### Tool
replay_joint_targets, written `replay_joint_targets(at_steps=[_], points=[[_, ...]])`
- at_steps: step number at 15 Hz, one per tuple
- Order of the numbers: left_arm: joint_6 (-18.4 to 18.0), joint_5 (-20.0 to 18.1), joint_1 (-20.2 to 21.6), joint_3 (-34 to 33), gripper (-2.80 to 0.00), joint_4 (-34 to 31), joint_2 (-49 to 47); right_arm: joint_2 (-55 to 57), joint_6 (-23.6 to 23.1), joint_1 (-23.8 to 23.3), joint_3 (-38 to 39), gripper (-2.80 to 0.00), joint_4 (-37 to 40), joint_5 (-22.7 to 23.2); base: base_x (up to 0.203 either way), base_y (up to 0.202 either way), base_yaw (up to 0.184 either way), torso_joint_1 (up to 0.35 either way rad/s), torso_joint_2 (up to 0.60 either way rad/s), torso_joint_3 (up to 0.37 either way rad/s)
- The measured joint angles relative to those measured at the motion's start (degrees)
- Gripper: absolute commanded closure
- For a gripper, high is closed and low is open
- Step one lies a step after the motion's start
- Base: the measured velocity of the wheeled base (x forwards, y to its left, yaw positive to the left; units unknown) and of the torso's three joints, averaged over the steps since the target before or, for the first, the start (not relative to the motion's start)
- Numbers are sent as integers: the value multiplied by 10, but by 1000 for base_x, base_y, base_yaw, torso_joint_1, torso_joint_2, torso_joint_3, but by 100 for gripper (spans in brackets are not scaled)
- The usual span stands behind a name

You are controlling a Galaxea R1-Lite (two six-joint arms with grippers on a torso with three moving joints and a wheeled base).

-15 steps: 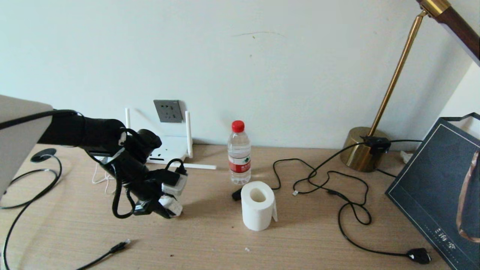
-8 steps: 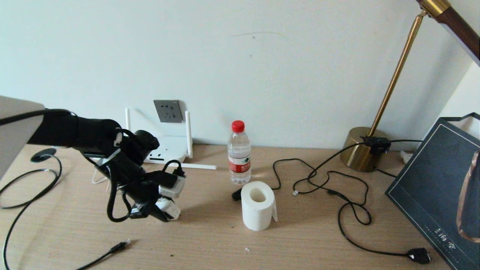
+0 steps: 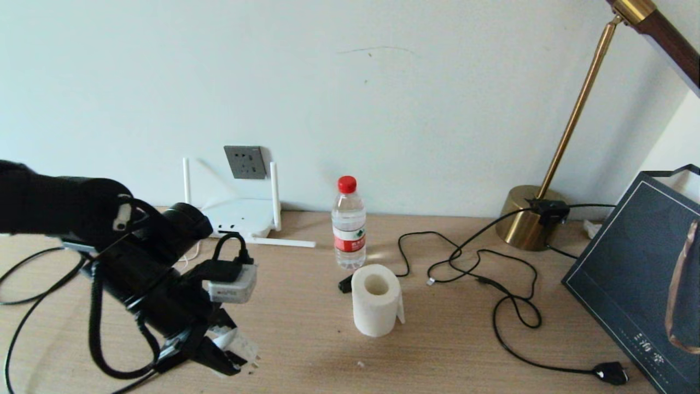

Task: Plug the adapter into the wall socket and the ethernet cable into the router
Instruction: Pick up plug, then align plug and socket

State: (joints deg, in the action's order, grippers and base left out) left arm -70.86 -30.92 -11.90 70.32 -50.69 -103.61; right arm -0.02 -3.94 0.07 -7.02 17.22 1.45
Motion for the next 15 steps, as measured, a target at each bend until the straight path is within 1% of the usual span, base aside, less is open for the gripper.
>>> replay_joint_targets(at_steps=[2, 4, 6, 7, 8, 9, 11, 12, 13, 15], points=[[40, -26, 0, -38, 0, -1, 53, 0, 0, 0, 0, 0, 0, 0, 0, 0, 0, 0, 0, 0], [53, -38, 7, -68, 0, -2, 102, 0, 0, 0, 0, 0, 0, 0, 0, 0, 0, 0, 0, 0], [70, -41, 25, -94, 0, 1, 150, 0, 0, 0, 0, 0, 0, 0, 0, 0, 0, 0, 0, 0], [91, -41, 41, -103, 0, 6, 173, 0, 0, 0, 0, 0, 0, 0, 0, 0, 0, 0, 0, 0], [122, -41, 60, -108, 0, 17, 193, 0, 0, 0, 0, 0, 0, 0, 0, 0, 0, 0, 0, 0], [156, -44, 77, -111, 0, 32, 209, 0, 0, 0, 0, 0, 0, 0, 0, 0, 0, 0, 0, 0], [255, -63, 120, -108, 0, 82, 234, 0, 0, 0, 0, 0, 0, 0, 0, 0, 0, 0, 0, 0], [310, -71, 143, -104, 0, 121, 239, 0, 0, 0, 0, 0, 0, 0, 0, 0, 0, 0, 0, 0], [367, -75, 161, -99, 0, 162, 241, 0, 0, 0, 0, 0, 0, 0, 0, 0, 0, 0, 0, 0], [522, -69, 186, -83, 0, 265, 237, 0, 0, 0, 0, 0, 0, 0, 0, 0, 0, 0, 0, 0]])
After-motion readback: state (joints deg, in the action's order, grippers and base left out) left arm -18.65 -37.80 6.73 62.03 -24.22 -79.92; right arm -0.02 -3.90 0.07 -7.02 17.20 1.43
